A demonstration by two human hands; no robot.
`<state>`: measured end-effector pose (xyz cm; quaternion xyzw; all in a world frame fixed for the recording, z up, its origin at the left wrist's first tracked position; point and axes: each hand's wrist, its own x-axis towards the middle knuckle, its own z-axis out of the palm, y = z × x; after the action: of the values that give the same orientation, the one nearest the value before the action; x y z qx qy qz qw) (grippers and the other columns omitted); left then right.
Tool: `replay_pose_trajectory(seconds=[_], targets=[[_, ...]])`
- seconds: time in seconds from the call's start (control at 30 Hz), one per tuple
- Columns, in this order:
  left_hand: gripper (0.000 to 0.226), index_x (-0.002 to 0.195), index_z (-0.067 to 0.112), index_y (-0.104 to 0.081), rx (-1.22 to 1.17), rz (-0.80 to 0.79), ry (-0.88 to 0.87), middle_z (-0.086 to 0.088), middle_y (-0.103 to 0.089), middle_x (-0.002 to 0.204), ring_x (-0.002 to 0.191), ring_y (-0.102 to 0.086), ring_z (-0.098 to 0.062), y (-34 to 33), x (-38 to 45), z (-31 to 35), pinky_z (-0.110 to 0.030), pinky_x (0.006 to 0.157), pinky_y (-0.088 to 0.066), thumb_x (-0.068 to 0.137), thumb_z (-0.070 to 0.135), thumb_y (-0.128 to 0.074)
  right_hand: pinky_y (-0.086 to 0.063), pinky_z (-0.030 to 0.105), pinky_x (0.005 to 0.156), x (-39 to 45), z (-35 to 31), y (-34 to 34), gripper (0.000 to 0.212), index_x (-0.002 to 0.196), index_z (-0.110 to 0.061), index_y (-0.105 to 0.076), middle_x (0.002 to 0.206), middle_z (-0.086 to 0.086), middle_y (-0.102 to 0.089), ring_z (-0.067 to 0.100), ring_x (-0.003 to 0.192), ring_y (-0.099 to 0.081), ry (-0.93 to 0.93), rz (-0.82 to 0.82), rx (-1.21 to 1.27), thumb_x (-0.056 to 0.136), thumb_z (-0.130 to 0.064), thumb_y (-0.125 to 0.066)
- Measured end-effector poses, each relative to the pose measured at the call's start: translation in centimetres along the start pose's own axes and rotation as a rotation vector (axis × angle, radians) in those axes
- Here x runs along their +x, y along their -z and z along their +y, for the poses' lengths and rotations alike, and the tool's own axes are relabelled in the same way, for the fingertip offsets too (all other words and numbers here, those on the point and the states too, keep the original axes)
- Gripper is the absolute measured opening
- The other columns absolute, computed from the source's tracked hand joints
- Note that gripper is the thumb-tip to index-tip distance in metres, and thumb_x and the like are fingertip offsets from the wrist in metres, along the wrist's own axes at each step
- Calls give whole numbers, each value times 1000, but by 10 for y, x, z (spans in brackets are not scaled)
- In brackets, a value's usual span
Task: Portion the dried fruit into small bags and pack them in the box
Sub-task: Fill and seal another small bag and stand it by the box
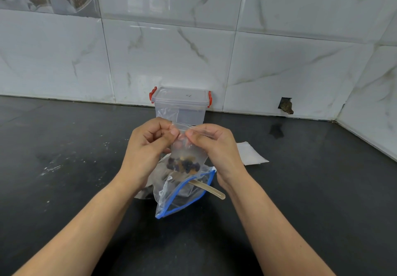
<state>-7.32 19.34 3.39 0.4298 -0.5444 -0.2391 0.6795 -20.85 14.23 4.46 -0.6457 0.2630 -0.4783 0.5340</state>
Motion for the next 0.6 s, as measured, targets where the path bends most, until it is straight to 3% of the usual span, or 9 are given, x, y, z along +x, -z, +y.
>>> replay_pose_trajectory(seconds=[0.13,0.2,0.27,0.4,0.43,0.53,0.6], targets=[[30,68,28,-65,33,51,-8,12,-65,64,61,-58,2,4,1,-2,-13,54,-46,88,7,-59,-45,12,56,2,-1,5,11,75,-9,-71,62,-7,-67,-1,59,-61,25,42,7,84,-4,-66],[25,71,19,-63,44,52,-15,12,-66,64,61,-58,2,3,1,-2,-13,55,-47,89,4,-57,-47,14,59,3,0,7,16,72,-13,-69,59,-7,-67,1,59,-62,47,57,-36,84,-4,-67],[22,72,16,-61,48,53,-22,13,-65,63,60,-58,2,2,1,-2,-13,55,-47,89,3,-57,-51,24,65,4,3,6,20,69,-19,-66,60,-7,-65,7,63,-61,77,75,-127,85,-7,-67],[21,66,32,-65,56,71,-13,10,-64,65,57,-50,-2,5,3,-3,-16,51,-41,82,20,-57,-54,40,77,5,9,3,9,78,-20,-66,69,-5,-67,14,71,-63,98,97,-237,86,-16,-68],[21,67,32,-65,56,80,-8,8,-63,66,57,-48,-5,6,4,-5,-18,50,-40,83,20,-58,-55,40,78,5,9,5,3,85,-19,-67,76,-3,-69,16,76,-66,82,71,-238,84,-18,-70],[25,72,25,-65,38,94,39,-4,-62,73,59,-49,-11,7,9,-8,-21,49,-41,92,12,-57,-56,30,77,7,9,18,28,102,-19,-61,89,1,-71,13,80,-67,-57,-81,-249,79,-17,-76],[19,77,18,-66,72,65,88,-7,-63,77,65,-55,-13,7,17,-6,-21,53,-45,92,10,-56,-53,19,66,8,6,23,20,95,-18,-63,83,-2,-68,4,70,-62,-103,-124,-285,79,-12,-75]])
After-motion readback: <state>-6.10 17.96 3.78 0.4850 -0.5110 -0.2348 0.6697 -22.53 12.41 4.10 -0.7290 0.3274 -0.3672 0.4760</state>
